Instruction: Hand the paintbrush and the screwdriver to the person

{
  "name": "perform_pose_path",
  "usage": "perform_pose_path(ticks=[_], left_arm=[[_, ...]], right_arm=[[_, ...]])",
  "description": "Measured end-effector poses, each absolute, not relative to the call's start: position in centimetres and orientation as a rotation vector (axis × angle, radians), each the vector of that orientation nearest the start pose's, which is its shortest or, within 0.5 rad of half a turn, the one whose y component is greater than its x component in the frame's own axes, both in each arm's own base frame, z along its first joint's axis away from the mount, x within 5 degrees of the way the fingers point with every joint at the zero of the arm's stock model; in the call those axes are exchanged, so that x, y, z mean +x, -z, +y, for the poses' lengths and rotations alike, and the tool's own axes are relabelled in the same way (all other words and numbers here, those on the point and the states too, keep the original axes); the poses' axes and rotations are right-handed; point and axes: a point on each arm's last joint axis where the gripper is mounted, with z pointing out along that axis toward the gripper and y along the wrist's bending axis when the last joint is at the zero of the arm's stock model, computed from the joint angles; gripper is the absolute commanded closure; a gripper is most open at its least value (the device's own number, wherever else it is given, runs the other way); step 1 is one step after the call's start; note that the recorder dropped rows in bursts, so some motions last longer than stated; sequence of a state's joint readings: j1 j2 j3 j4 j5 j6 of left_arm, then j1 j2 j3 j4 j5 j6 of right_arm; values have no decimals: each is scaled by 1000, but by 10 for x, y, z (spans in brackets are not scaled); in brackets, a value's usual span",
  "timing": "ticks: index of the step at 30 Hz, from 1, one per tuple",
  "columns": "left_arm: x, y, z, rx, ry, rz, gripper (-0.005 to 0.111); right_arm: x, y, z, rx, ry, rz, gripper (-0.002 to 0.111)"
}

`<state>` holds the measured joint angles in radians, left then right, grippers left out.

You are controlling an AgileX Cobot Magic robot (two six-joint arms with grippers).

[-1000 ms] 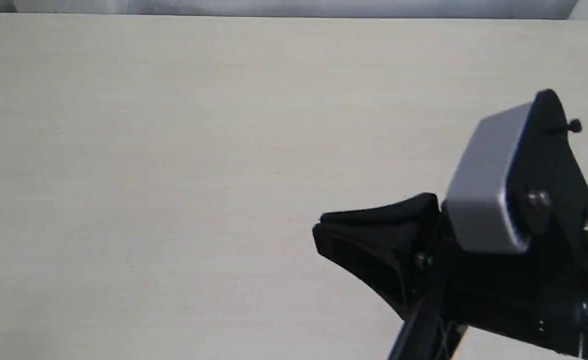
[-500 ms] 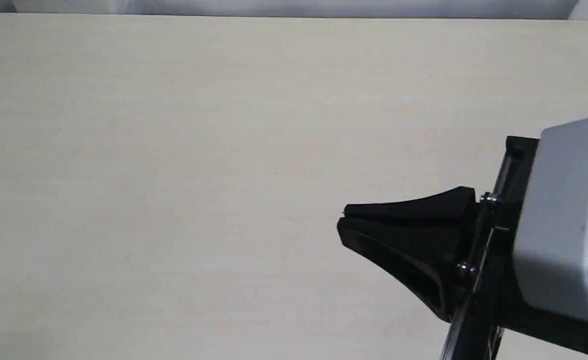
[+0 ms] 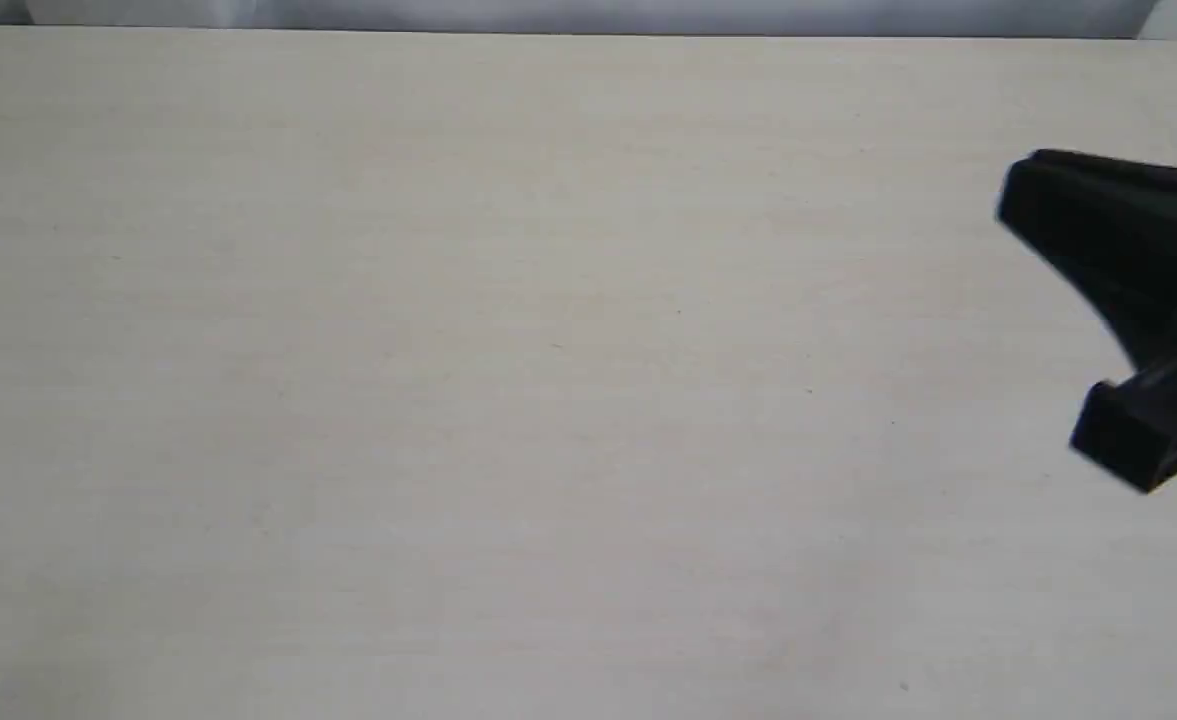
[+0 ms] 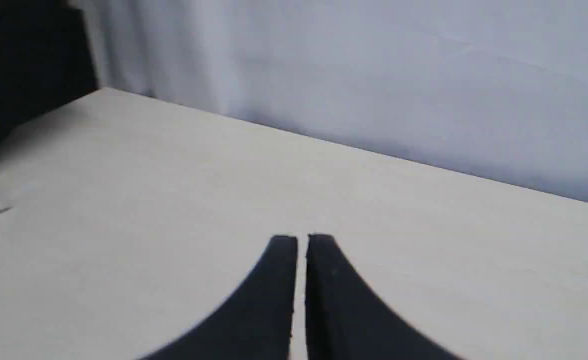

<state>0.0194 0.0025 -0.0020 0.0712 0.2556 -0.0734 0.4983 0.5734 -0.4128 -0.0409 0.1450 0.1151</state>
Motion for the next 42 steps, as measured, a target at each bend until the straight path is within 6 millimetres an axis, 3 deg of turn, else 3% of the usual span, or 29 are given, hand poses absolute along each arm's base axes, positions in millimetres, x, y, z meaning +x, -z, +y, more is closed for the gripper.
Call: perform_pose_path(ticks=[9, 15, 25, 42], left_arm=[[55, -191, 3, -34, -27, 1739, 107], [55, -191, 3, -34, -27, 1739, 107], [55, -191, 3, -34, -27, 1739, 107], [55, -191, 3, -34, -27, 1739, 107]], right_arm=[[91, -292, 11, -71, -114, 1750, 104], [73, -274, -4, 76, 21, 1693, 104], [55, -238, -6, 79, 89, 1651, 104], [56, -223, -6, 52, 113, 1687, 104]])
